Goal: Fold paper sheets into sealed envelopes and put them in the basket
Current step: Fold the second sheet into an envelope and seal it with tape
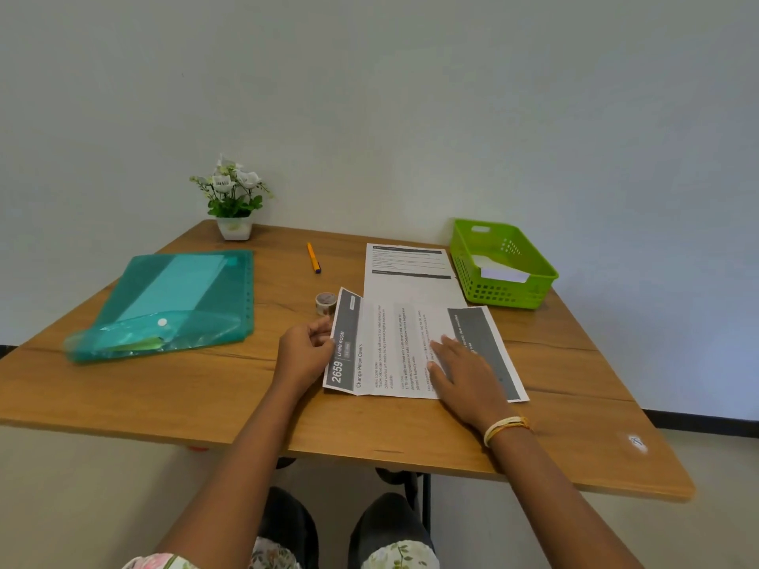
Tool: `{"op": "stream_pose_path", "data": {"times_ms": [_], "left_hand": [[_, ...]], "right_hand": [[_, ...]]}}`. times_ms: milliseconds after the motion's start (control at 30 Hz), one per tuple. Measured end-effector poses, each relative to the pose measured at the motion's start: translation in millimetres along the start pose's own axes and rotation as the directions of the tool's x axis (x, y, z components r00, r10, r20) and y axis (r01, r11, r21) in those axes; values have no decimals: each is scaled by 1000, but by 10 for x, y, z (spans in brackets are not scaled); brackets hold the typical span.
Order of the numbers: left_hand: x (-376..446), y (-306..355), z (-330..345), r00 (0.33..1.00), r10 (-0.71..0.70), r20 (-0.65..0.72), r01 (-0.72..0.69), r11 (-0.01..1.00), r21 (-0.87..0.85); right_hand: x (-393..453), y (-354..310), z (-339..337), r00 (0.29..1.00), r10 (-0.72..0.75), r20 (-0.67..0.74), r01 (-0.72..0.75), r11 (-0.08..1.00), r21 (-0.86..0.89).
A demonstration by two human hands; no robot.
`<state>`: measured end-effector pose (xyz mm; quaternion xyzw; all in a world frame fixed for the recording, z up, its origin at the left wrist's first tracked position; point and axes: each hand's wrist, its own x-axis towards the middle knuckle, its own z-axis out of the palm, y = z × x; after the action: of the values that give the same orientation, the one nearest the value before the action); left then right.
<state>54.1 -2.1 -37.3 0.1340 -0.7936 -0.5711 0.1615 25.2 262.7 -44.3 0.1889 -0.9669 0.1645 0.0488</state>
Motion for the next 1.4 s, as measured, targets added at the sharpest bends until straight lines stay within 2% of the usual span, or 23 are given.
{"op": "stream_pose_path", "data": {"times_ms": [233, 400, 667, 767, 933, 1000, 1233, 1333, 1400], "left_hand": [[-39, 8, -1, 998, 55, 12, -56, 998, 22], [-26, -18, 14, 997, 64, -31, -59, 988, 146], [-42, -16, 16, 998, 60, -25, -55, 988, 145], [-75, 2, 4, 998, 62, -16, -61, 994, 95], [-154, 74, -10, 996, 87, 11, -85, 989, -122], [-176, 89, 11, 993, 116, 30, -111, 985, -131], [-232, 52, 68, 947, 241, 213, -269, 956, 113], [-222, 31, 95, 930, 265, 254, -329, 911, 251], [-218, 31, 101, 933, 259, 249, -323, 909, 263]], "right_hand": [[-49, 28, 6, 1000, -19, -6, 19, 1000, -6], [-134, 36, 38, 999, -50, -10, 50, 999, 9], [-175, 10, 10, 999, -48, 2, 48, 999, -4], [-181, -3, 3, 999, -37, 7, 37, 999, 2], [-180, -23, -13, 999, -34, 8, 34, 999, 0], [-186, -24, -15, 999, -32, 8, 32, 999, -2], [-200, -41, -22, 1000, -26, -5, 26, 1000, 15], [-201, -91, -4, 1000, -25, -10, 25, 999, 32], [-201, -145, 16, 1000, -15, -17, 16, 999, 44]]}}
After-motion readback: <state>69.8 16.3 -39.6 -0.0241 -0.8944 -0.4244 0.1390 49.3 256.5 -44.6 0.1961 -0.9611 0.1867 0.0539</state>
